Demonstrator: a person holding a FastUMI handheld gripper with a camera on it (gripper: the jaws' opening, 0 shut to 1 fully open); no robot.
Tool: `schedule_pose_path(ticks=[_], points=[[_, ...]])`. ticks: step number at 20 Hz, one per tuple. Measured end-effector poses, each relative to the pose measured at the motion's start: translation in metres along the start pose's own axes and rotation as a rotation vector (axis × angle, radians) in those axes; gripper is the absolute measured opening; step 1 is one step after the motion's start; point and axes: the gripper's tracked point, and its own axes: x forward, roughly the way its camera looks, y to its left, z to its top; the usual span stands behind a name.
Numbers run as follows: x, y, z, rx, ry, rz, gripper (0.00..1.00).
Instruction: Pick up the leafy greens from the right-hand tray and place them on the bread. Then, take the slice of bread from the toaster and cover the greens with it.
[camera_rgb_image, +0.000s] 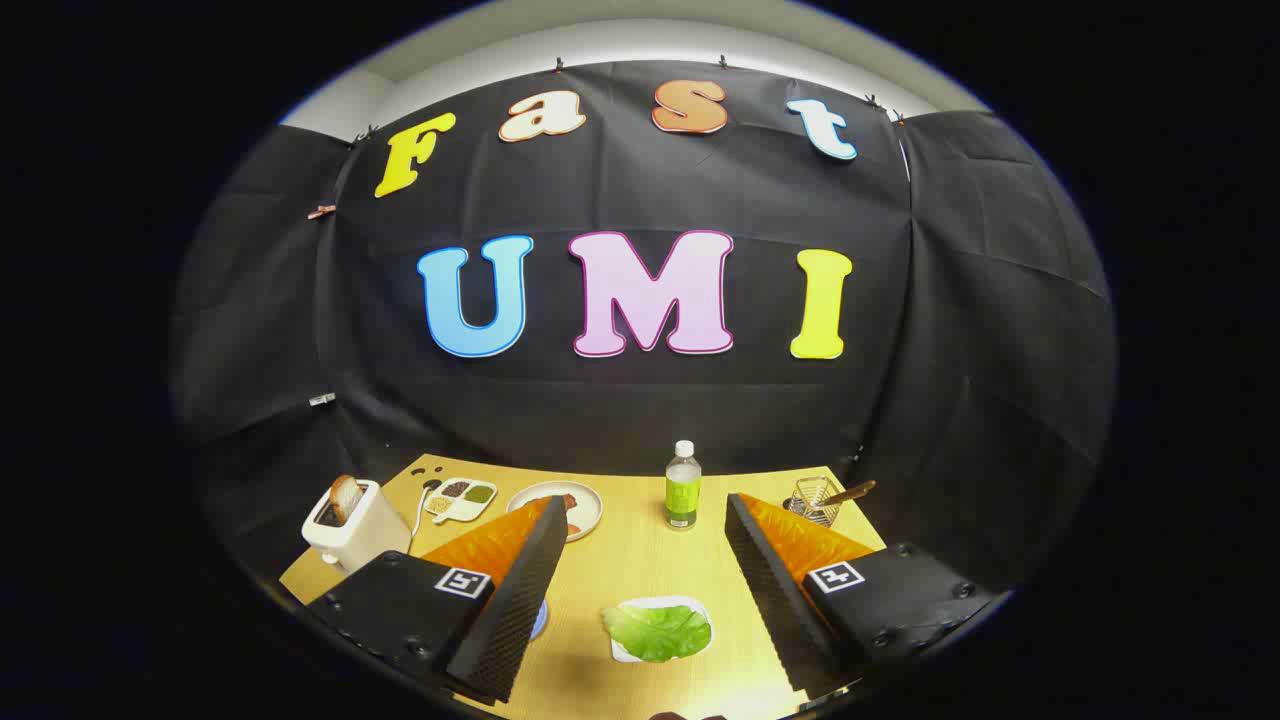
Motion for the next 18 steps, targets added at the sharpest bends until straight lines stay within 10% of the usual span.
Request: schedule_pose_path(ticks=[18], points=[[-0.001,-0.032,-0.054,-0.032,0.108,-0.003,0.99]])
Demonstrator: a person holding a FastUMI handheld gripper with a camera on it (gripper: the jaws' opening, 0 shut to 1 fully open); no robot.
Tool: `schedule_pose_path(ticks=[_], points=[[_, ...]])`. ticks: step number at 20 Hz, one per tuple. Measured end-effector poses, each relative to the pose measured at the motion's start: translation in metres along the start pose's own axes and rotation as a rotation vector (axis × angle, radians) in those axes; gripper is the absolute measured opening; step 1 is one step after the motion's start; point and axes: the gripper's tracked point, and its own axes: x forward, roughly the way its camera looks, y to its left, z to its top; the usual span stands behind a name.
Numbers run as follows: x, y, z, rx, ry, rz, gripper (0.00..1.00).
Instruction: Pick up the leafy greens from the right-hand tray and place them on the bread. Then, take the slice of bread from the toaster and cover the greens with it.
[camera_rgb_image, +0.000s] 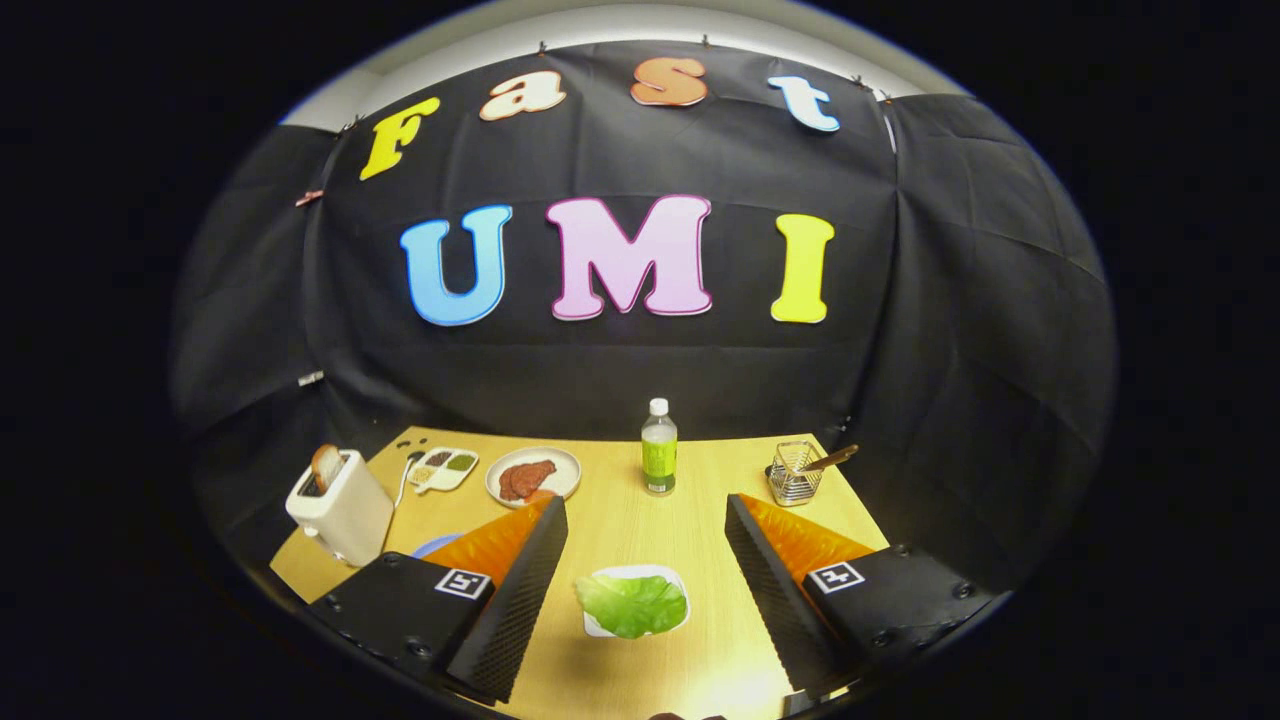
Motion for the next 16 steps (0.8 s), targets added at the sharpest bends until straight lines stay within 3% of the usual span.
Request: schedule_pose_path(ticks=[6,12,16], points=[[0.038,0.009,-0.046,-0.114,0.121,0.124,0.97],[0.093,0.013,-0.121,-0.298,0.282,0.254,0.99],[0.129,0.014,-0.169,-0.334,0.391,0.336,0.99]])
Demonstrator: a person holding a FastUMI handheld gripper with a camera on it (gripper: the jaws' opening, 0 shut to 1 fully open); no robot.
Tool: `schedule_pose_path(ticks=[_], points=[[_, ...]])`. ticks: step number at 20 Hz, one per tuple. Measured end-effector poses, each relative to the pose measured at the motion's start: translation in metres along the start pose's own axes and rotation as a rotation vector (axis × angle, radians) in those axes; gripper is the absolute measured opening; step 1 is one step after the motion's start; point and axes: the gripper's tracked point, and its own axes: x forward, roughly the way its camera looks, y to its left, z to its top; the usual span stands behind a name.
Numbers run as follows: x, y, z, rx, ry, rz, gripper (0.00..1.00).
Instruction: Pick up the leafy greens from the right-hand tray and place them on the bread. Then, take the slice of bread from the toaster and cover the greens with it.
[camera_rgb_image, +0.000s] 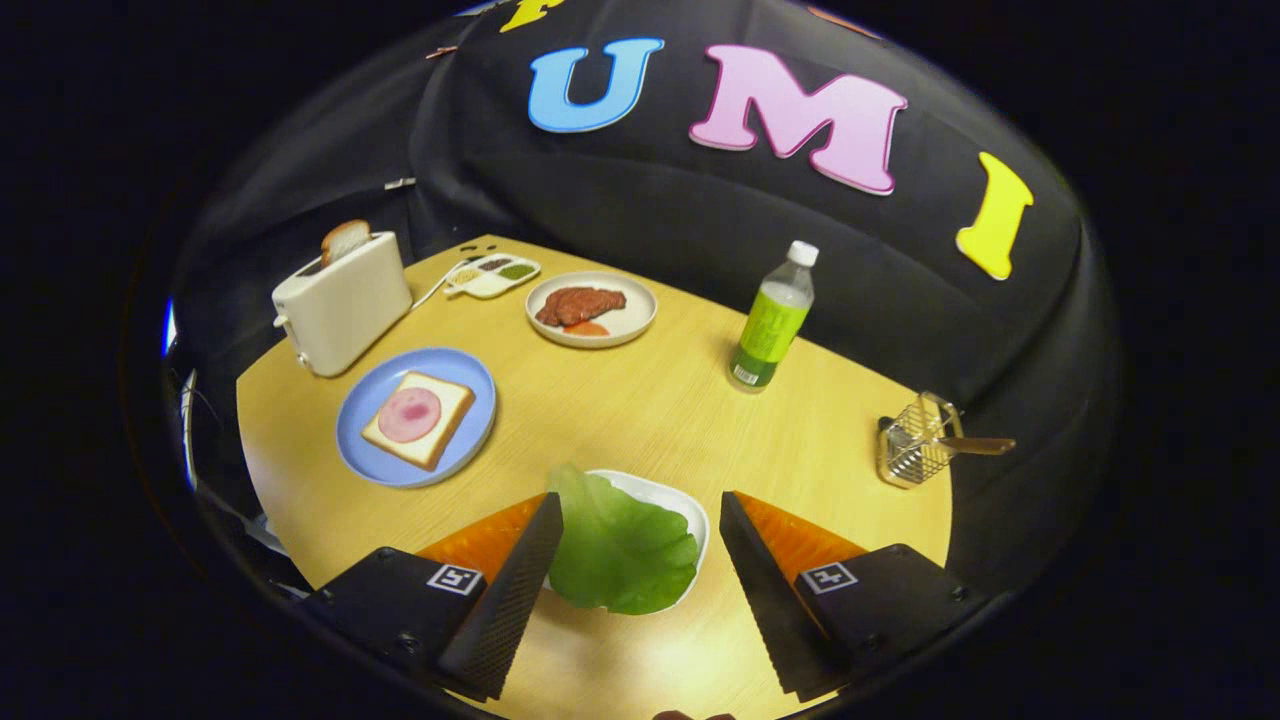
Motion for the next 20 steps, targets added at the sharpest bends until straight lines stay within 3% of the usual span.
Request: schedule_pose_path(ticks=[6,11,15,17,19,20], points=[[0.060,0.001,-0.044,-0.033,0.149,0.085,0.99],[0.075,0.013,-0.062,-0.102,0.198,0.123,0.99],[0.078,0.026,-0.064,-0.047,0.219,0.177,0.95],[0.078,0.029,-0.065,-0.045,0.230,0.179,0.77],[0.076,0.034,-0.066,-0.047,0.250,0.182,0.75],[0.074,0.038,-0.067,-0.057,0.253,0.184,0.57]])
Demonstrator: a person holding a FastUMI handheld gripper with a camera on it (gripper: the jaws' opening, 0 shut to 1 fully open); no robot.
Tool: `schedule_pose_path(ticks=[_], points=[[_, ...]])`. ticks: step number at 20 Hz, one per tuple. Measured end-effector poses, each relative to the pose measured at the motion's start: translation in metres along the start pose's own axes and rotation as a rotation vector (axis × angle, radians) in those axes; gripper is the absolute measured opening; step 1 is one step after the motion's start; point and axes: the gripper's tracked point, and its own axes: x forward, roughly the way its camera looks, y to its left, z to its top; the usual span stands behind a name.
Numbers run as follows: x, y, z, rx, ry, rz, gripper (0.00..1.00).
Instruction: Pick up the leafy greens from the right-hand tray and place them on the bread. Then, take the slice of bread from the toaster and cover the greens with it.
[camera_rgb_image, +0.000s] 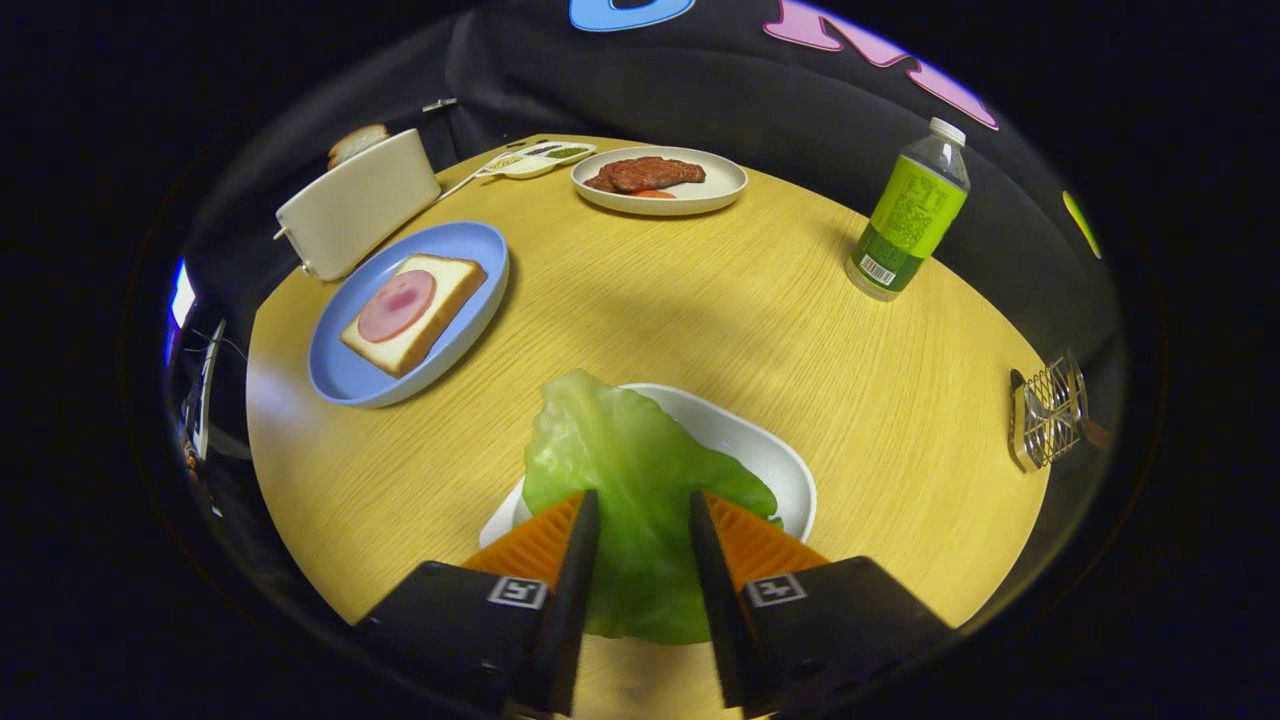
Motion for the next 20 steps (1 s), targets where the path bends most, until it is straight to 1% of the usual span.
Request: schedule_pose_path(ticks=[2,3,4,5,6,8,10,11,15,20], points=[[-0.001,0.005,0.000,-0.019,0.004,-0.003,0.33],[0.001,0.006,0.000,-0.016,0.007,-0.017,0.27],[-0.001,0.009,0.000,-0.018,0.010,-0.016,0.14],[0.003,0.009,-0.002,-0.014,0.018,-0.028,0.14],[-0.001,0.010,-0.002,-0.012,0.028,-0.024,0.07],[-0.001,0.013,-0.003,-0.005,0.042,-0.010,0.07],[-0.007,0.017,-0.003,0.033,0.052,0.004,0.05],[-0.013,0.017,0.003,0.047,0.034,-0.001,0.06],[-0.042,0.014,0.022,0.088,-0.038,-0.046,0.05],[-0.074,0.007,0.039,0.155,-0.075,-0.090,0.05]])
